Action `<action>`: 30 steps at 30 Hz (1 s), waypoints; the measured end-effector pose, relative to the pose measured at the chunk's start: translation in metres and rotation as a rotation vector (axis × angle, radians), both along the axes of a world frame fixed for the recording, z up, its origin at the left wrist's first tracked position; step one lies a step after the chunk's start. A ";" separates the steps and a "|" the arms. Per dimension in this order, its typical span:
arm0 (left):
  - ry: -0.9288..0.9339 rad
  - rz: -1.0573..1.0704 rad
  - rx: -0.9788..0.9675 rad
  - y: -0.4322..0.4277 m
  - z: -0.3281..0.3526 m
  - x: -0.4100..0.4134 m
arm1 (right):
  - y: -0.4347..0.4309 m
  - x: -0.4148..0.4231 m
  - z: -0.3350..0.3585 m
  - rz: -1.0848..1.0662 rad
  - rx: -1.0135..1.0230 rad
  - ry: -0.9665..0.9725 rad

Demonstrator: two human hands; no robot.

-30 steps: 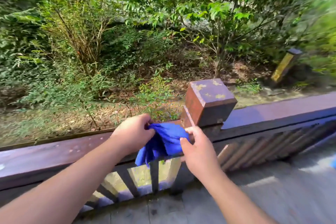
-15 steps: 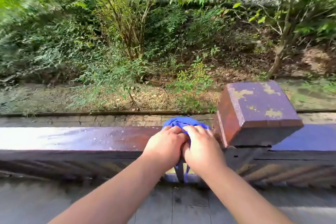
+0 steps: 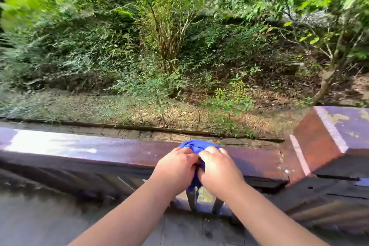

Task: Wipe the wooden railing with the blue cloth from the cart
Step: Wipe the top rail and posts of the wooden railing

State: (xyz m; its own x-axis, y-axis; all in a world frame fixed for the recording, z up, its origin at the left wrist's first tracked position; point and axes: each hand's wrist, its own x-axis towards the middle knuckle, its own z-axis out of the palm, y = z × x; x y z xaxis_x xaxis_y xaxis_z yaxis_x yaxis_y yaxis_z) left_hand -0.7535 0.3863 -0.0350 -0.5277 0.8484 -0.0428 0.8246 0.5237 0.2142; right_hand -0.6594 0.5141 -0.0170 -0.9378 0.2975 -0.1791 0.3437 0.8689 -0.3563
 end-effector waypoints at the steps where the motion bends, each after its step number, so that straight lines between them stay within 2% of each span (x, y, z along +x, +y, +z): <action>1: 0.005 0.007 0.001 -0.017 -0.001 -0.011 | -0.015 -0.009 0.002 0.016 -0.013 -0.002; 5: 0.008 0.070 0.028 -0.089 -0.003 -0.052 | -0.076 -0.039 0.003 0.054 -0.080 0.032; 9: 0.038 0.189 0.092 -0.164 -0.004 -0.094 | -0.125 -0.066 -0.001 0.008 0.061 0.075; 16: 0.009 0.384 0.059 -0.271 0.000 -0.163 | -0.149 -0.094 -0.007 -0.089 0.172 -0.072; 21: -0.003 0.482 0.092 -0.296 0.002 -0.185 | -0.171 -0.115 -0.010 -0.054 0.197 -0.051; 30: 0.026 0.436 0.121 -0.309 -0.005 -0.194 | -0.229 -0.194 -0.016 0.147 0.163 0.024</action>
